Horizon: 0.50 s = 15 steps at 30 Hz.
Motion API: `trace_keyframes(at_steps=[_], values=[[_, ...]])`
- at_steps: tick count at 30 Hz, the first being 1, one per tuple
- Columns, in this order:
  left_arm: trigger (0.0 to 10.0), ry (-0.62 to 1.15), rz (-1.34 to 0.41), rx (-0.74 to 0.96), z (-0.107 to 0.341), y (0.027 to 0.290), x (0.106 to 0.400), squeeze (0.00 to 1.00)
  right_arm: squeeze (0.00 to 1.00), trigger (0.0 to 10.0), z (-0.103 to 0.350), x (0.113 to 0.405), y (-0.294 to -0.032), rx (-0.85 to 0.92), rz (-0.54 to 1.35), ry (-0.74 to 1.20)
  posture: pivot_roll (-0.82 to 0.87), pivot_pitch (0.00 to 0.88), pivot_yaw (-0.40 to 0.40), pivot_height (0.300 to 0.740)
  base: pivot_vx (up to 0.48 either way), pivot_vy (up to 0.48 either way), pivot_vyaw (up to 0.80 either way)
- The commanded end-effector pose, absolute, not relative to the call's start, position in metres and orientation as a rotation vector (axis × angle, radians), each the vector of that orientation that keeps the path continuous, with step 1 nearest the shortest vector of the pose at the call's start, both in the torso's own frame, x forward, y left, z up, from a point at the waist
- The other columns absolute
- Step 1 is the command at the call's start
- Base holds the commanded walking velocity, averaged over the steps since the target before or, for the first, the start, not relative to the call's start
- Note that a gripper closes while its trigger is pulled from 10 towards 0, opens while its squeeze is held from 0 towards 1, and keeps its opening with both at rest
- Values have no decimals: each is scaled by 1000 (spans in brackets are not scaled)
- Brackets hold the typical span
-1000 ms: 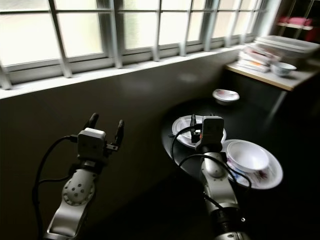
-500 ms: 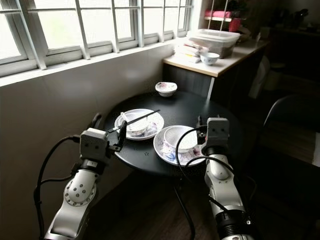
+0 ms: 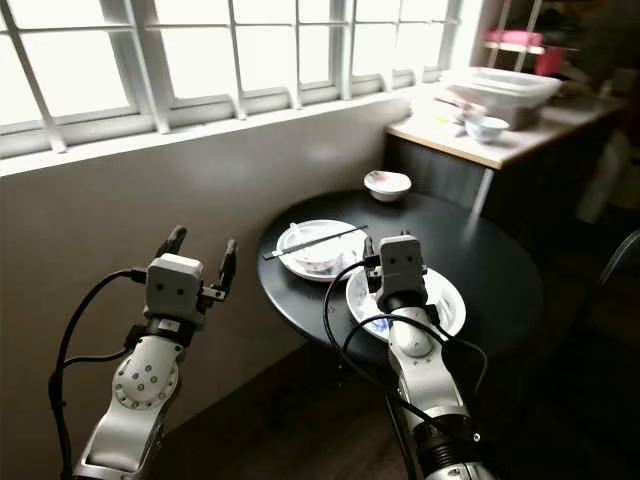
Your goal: Kitchen organization
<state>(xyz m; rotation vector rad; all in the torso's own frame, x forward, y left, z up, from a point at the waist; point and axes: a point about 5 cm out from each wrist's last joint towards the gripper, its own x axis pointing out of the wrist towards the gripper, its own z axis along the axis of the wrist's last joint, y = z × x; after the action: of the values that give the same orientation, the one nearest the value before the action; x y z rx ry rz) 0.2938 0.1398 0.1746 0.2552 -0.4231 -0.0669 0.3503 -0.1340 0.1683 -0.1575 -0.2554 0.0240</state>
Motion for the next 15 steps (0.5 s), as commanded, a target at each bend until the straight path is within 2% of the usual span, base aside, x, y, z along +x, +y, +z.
trace_keyframes(at_steps=[1, 3, 8, 15], values=[[10000, -432, -84, 230, 176, 134, 294, 0, 0, 10000, 171, 353, -141, -147, 4, -251, 32, 0, -33, 740, 0, 0, 800], [10000, -432, -85, 230, 176, 134, 293, 0, 0, 10000, 171, 353, -141, -153, 3, -248, 32, 0, -33, 740, 0, 0, 800], [10000, -422, -88, 235, 175, 133, 293, 0, 0, 10000, 166, 354, -145, -152, -13, -211, 31, 0, -33, 740, 0, 0, 0], [10000, -409, -93, 236, 173, 132, 293, 0, 0, 10000, 141, 352, -135, -182, 109, -60, 25, 0, -32, 740, 0, 0, 0]])
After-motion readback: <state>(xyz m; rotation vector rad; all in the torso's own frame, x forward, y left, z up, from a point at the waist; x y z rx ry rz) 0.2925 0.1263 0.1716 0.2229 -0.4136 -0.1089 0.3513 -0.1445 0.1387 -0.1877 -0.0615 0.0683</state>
